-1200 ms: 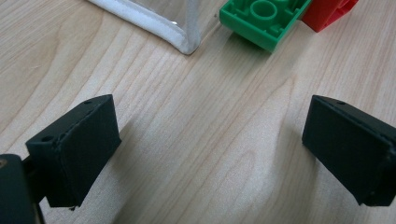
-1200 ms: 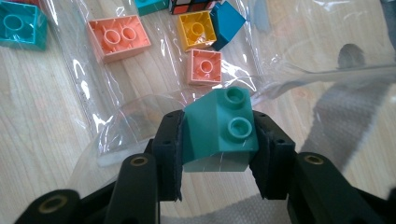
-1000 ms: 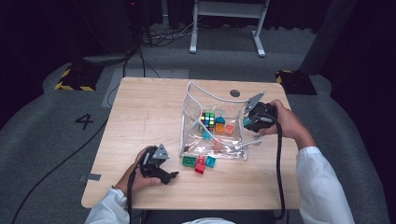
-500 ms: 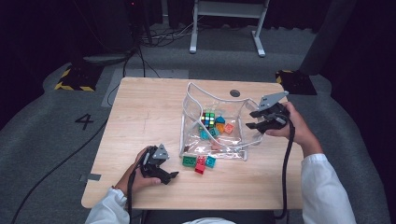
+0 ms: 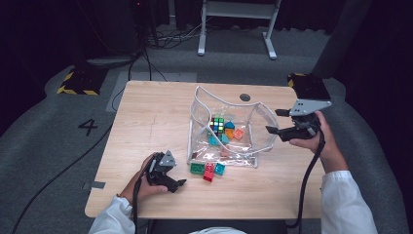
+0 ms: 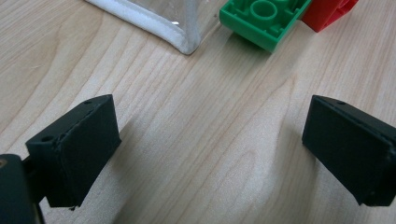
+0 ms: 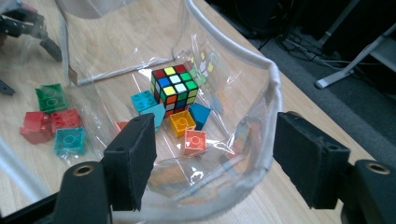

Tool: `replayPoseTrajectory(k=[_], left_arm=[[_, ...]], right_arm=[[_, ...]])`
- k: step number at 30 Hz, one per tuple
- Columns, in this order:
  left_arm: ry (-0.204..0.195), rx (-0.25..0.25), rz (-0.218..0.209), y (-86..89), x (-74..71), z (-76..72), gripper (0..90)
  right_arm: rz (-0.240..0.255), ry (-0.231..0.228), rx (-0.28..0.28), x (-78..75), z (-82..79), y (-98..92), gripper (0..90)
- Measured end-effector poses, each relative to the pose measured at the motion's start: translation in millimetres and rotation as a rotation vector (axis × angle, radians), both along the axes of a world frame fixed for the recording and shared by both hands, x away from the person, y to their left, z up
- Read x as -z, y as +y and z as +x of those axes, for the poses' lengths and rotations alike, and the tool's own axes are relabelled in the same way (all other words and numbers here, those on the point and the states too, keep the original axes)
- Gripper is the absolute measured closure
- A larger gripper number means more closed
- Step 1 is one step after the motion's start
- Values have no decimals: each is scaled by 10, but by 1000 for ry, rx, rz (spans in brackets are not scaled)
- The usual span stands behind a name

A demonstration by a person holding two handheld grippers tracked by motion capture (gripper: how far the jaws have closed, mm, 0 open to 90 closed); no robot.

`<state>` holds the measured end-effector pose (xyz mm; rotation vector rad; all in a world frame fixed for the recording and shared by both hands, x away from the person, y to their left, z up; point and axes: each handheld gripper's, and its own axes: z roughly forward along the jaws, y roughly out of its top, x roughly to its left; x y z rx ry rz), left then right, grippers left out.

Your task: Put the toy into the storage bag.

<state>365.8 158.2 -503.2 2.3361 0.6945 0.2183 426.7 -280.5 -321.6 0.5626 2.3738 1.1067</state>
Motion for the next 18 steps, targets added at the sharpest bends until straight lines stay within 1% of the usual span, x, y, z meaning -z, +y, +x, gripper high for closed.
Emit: replayPoseTrajectory(k=[2, 3, 4, 5, 6, 8, 10, 13, 15, 17, 18], left_arm=[[0, 1, -1, 0, 0, 1, 40], [0, 0, 0, 0, 0, 0, 40], [0, 0, 0, 0, 0, 0, 40], [0, 0, 0, 0, 0, 0, 40], [0, 0, 0, 0, 0, 0, 40], [0, 0, 0, 0, 0, 0, 40], [0, 0, 0, 0, 0, 0, 40], [0, 0, 0, 0, 0, 0, 40], [0, 0, 0, 0, 0, 0, 40], [0, 0, 0, 0, 0, 0, 40], [0, 0, 0, 0, 0, 0, 40]], right_arm=[[15, -22, 13, -12, -49, -54, 295], [37, -16, 24, -17, -89, -86, 289], [46, -18, 30, -16, -111, -104, 281], [49, -27, 31, -15, -129, -137, 280], [60, -30, 38, -9, -152, -166, 280], [70, -29, 46, 12, -199, -229, 279], [73, -38, 50, 39, -231, -275, 279], [74, -36, 60, 107, -285, -354, 278], [78, -24, 68, 171, -307, -396, 278], [82, -20, 65, 244, -323, -432, 279], [76, -14, 68, 278, -330, -448, 279]])
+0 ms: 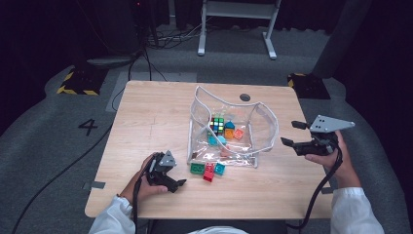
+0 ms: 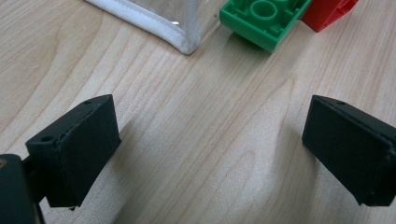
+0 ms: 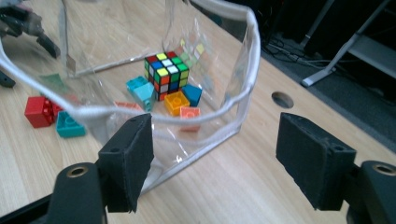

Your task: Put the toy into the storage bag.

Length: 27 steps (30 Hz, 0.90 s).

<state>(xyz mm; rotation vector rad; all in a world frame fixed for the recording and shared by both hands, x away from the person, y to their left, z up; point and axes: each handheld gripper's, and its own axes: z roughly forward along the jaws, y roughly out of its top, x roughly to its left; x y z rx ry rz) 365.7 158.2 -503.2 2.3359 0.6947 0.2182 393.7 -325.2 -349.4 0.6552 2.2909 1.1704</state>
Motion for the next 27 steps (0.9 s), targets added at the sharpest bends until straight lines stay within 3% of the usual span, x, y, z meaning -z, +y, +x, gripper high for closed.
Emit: replayPoseTrajectory(k=[9, 11, 16, 18, 27], left_arm=[[0, 0, 0, 0, 0, 0, 40], [0, 0, -1, 0, 0, 0, 40], [0, 0, 0, 0, 0, 0, 40], [0, 0, 0, 0, 0, 0, 40], [0, 0, 0, 0, 0, 0, 40]], right_arm=[[-12, 44, -5, 340, -83, -20, 280], [9, 65, -14, 424, -109, -6, 285], [-12, 90, -39, 632, -164, 54, 295], [4, 120, -51, 732, -194, 115, 300], [13, 177, -130, 1046, -274, 403, 317]])
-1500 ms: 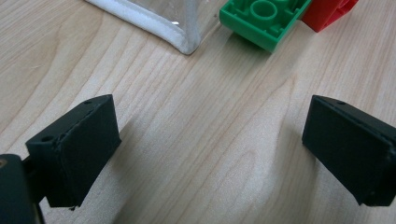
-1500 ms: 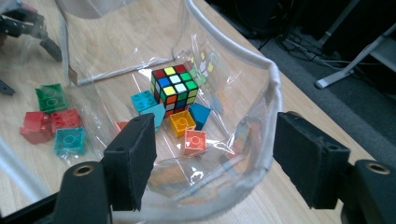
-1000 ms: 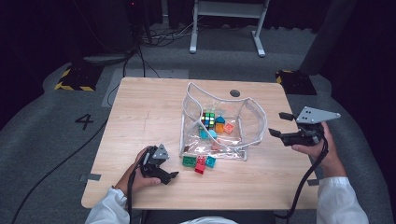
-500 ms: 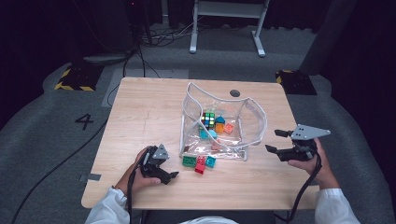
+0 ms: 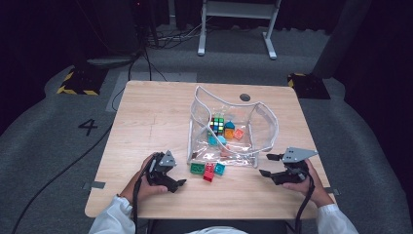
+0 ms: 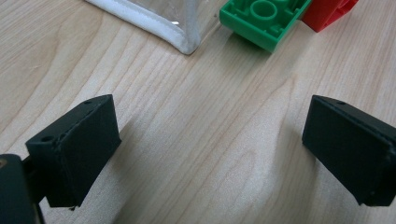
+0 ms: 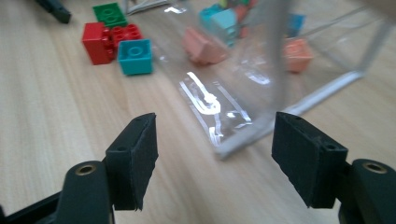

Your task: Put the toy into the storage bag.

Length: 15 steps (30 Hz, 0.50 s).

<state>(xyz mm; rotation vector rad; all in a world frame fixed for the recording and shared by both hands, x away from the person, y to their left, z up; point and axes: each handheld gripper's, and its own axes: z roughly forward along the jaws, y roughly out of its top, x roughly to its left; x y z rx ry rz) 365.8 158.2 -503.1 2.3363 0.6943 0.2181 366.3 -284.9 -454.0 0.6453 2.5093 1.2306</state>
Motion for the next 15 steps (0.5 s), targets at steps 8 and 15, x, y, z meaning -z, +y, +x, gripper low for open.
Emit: replayPoseTrajectory(k=[8, 15], left_arm=[[-1, 0, -1, 0, 0, 0, 40], [0, 0, 0, 0, 0, 0, 40]], right_arm=[[-3, 31, -68, 236, -66, 332, 336], [-9, 55, -100, 329, -59, 667, 363]])
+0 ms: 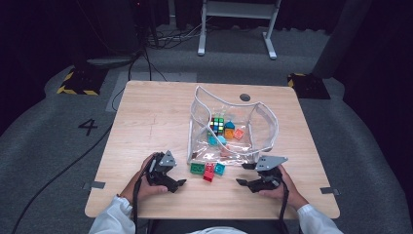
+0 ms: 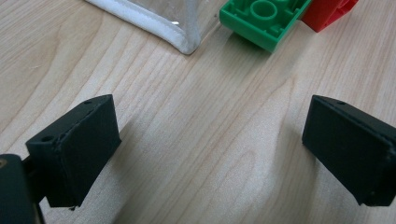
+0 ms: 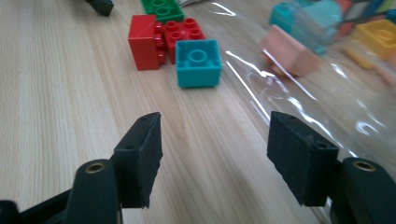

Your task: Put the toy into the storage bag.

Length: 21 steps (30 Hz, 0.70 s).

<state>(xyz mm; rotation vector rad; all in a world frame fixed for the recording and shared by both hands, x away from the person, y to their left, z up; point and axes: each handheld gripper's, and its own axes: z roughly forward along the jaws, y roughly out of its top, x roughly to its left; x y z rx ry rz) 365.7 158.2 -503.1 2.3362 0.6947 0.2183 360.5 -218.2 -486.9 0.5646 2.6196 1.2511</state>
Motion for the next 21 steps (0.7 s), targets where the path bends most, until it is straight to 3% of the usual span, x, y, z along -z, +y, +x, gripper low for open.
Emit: replayPoseTrajectory(k=[2, 3, 5, 7, 9, 11, 19, 21], left_arm=[[0, 0, 0, 0, 0, 0, 41], [0, 0, 0, 0, 0, 0, 40], [0, 0, 0, 0, 0, 0, 41], [0, 0, 0, 0, 0, 0, 40], [0, 0, 0, 0, 0, 0, 41], [0, 0, 0, 0, 0, 0, 40], [0, 0, 0, 0, 0, 0, 40], [0, 0, 0, 0, 0, 0, 40]], right_arm=[[-6, -19, -20, 40, 15, 110, 376], [-8, 18, 4, 45, -5, 149, 379], [-11, 14, -4, 70, 10, 233, 380], [-12, -25, -21, 102, 49, 308, 385], [-11, -21, -23, 133, 85, 371, 387], [-34, 12, 5, 155, 80, 444, 384], [-25, -6, 28, 149, 146, 597, 415], [-28, -42, 6, 157, 175, 624, 425]])
